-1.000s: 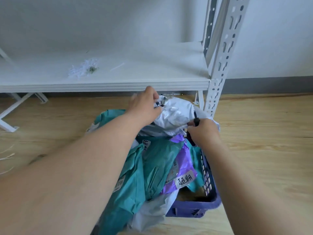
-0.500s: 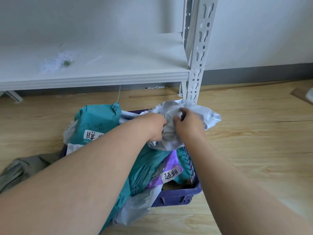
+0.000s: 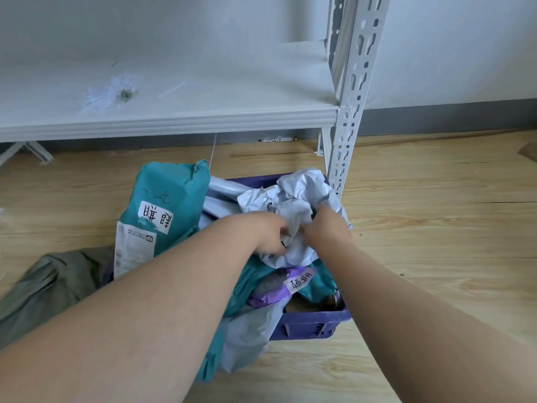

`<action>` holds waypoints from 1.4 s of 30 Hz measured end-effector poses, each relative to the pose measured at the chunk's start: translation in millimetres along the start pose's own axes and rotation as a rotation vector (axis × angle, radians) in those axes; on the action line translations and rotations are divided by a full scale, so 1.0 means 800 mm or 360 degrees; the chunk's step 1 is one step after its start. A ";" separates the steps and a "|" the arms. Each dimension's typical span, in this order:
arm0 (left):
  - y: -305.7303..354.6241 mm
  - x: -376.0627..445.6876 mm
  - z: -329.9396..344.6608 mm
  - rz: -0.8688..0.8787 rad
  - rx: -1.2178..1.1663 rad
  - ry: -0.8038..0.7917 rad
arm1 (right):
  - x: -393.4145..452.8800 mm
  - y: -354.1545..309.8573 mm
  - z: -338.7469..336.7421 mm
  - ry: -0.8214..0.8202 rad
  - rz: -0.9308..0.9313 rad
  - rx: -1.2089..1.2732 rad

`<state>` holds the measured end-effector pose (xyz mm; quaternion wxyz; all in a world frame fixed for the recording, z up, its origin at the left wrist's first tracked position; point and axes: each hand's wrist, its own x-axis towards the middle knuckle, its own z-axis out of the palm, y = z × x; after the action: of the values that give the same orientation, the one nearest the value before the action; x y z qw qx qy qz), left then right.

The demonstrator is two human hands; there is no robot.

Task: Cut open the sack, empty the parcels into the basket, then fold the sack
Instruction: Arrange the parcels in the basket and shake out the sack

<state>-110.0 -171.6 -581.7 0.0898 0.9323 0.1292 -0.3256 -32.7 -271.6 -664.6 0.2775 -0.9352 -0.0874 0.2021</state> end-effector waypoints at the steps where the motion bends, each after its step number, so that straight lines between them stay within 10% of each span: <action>1: -0.004 -0.003 -0.003 -0.0008 -0.0029 0.0044 | -0.002 -0.005 0.001 0.0127 -0.0039 0.0044; 9: -0.034 -0.046 -0.007 -0.0141 -0.0134 0.0192 | -0.002 -0.009 0.037 -0.0320 -0.0070 -0.0213; 16: -0.089 -0.144 0.008 -0.0208 -0.0572 0.0549 | -0.036 -0.055 0.012 0.0070 -0.0266 -0.0080; 28: -0.143 -0.170 0.110 -0.0372 -0.0873 0.0507 | -0.152 -0.141 0.033 -0.0981 -0.0554 -0.0226; 42: -0.090 -0.138 0.020 0.0249 -0.0981 0.1099 | -0.104 -0.106 -0.104 0.0058 0.0039 0.0817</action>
<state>-224.3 -127.7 -530.2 0.3385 0.9229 0.1716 0.0649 -76.5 -264.2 -526.8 0.5048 -0.8386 -0.0168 0.2040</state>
